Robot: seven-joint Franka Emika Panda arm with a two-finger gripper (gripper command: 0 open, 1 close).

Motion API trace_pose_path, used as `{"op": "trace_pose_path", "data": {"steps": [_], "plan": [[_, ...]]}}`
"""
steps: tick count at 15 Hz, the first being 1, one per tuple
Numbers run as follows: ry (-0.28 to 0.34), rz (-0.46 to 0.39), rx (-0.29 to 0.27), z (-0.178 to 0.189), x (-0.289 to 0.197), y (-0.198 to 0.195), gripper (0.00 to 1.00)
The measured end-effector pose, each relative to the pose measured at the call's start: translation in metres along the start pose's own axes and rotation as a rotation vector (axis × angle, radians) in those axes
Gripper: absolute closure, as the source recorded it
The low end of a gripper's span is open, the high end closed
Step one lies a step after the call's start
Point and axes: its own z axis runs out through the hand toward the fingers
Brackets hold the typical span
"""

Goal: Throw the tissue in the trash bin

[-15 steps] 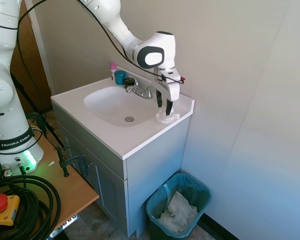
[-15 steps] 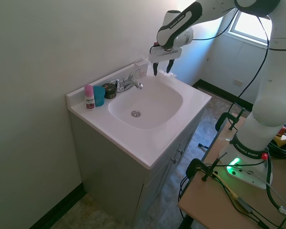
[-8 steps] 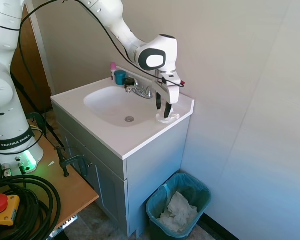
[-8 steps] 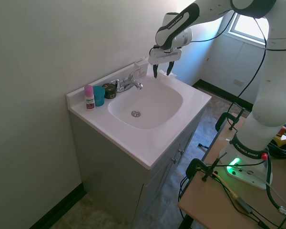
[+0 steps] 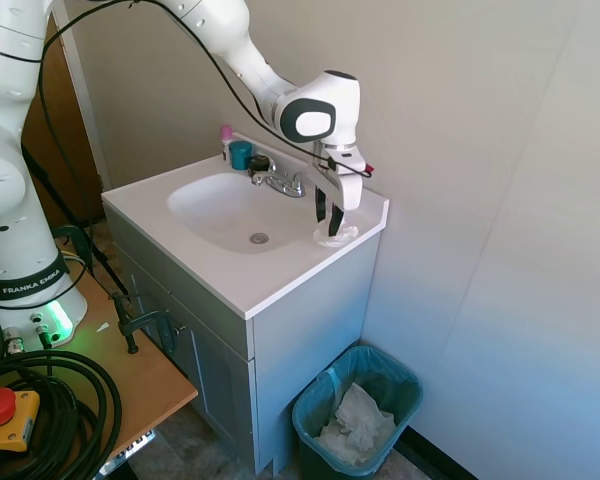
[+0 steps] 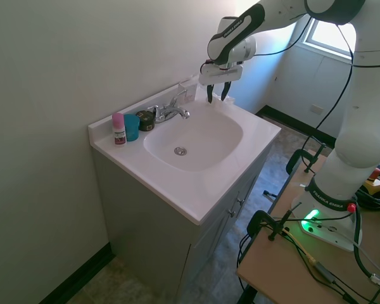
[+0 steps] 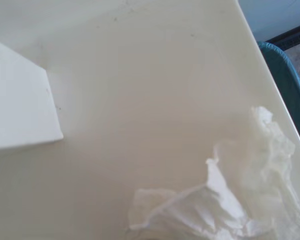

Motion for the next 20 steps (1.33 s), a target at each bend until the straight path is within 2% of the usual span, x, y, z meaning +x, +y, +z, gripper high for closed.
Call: {"op": "trace_pose_path", "data": {"steps": [4, 11, 13, 15, 18, 20], "plan": [[-0.045, -0.007, 0.019, 0.005, 0.000, 0.002, 1.00], [-0.052, -0.008, 0.041, 0.003, 0.001, 0.001, 1.00], [-0.043, -0.015, 0.067, -0.007, 0.003, 0.000, 1.00], [-0.026, -0.024, 0.126, -0.030, 0.008, 0.004, 1.00], [0.009, 0.060, 0.210, -0.078, 0.032, 0.040, 1.00], [0.013, 0.145, 0.225, -0.080, 0.063, 0.076, 1.00]]}}
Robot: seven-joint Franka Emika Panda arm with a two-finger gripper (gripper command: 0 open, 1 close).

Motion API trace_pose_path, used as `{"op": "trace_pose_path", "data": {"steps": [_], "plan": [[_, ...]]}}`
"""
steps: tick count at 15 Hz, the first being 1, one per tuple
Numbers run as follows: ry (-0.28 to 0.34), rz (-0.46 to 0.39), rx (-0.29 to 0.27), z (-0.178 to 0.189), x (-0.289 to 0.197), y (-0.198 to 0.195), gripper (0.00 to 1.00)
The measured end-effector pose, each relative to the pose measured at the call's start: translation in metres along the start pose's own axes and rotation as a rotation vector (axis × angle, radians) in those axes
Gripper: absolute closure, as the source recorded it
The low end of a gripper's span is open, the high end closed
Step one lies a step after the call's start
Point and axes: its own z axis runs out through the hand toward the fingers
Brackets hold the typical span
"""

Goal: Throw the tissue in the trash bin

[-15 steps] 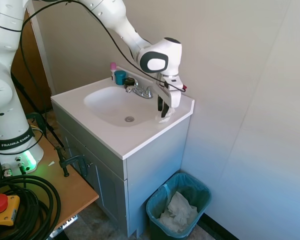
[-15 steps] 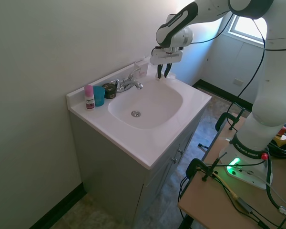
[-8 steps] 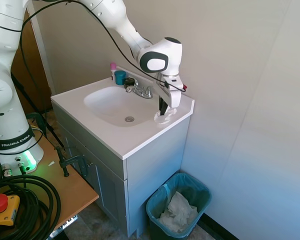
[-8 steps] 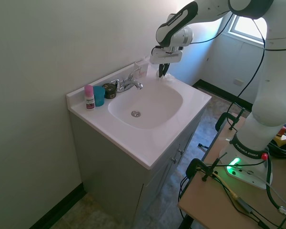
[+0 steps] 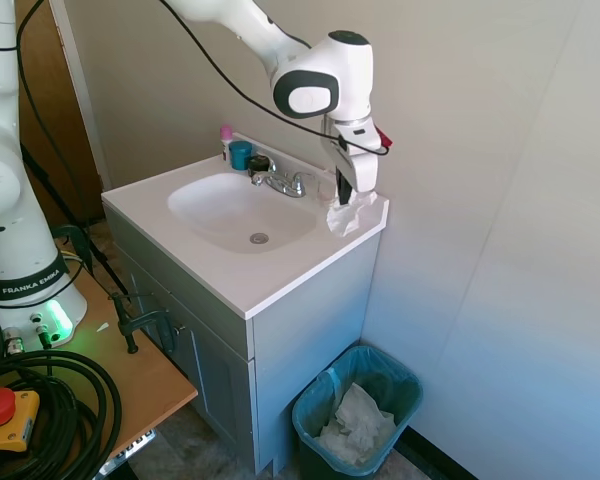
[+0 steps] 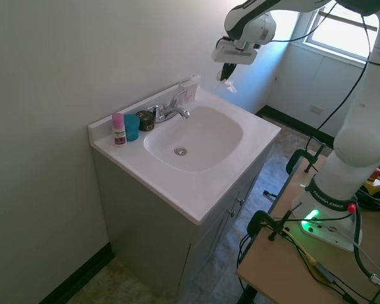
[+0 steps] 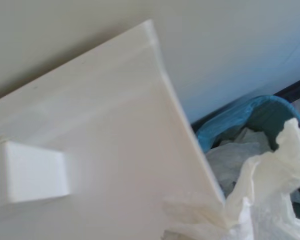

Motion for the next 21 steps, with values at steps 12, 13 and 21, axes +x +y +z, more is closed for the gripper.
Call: {"op": "trace_pose_path", "data": {"steps": [12, 13, 21], "plan": [[-0.058, 0.102, -0.190, 0.140, 0.076, 0.052, 0.00], [-0.064, 0.100, -0.193, 0.140, 0.075, 0.050, 0.00], [-0.073, 0.068, -0.202, 0.139, 0.070, 0.044, 0.00]]}}
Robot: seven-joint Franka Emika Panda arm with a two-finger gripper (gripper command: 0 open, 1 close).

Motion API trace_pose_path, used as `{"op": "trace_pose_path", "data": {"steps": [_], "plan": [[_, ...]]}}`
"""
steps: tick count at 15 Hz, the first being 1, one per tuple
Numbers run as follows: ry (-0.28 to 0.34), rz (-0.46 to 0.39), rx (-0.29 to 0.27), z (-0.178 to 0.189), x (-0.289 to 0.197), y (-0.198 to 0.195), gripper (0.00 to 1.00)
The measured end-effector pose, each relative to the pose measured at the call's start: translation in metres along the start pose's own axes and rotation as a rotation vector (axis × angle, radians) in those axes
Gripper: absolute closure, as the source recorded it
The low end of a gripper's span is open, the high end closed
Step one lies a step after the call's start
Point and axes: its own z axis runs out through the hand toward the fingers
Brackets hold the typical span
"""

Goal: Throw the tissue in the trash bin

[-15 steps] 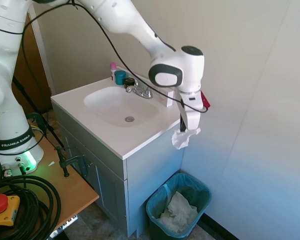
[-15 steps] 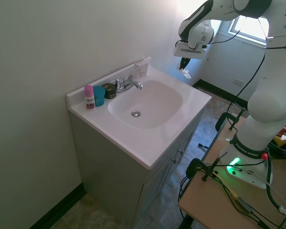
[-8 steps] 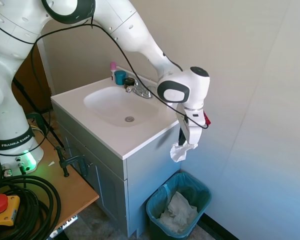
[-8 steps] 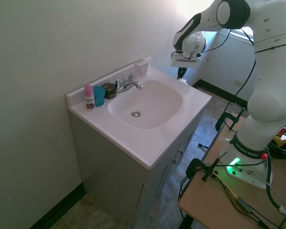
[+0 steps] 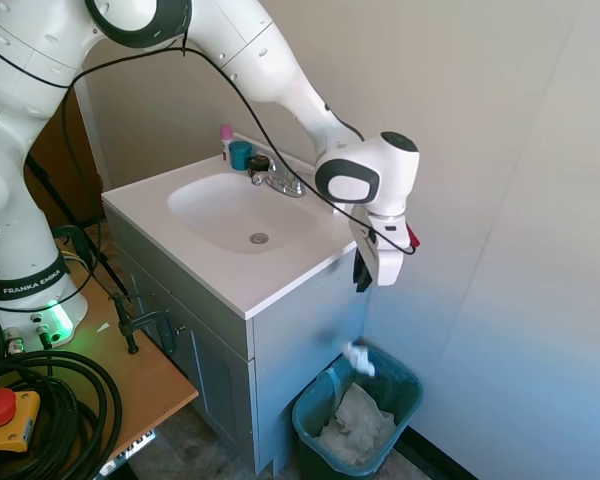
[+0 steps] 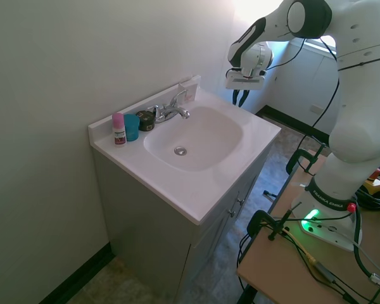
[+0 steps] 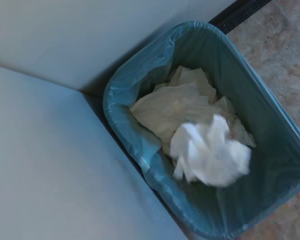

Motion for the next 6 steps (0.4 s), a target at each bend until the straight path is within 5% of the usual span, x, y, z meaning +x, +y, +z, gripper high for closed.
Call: {"op": "trace_pose_path", "data": {"steps": [6], "plan": [[0.098, -0.054, 0.116, -0.079, -0.032, 0.018, 0.00]]}}
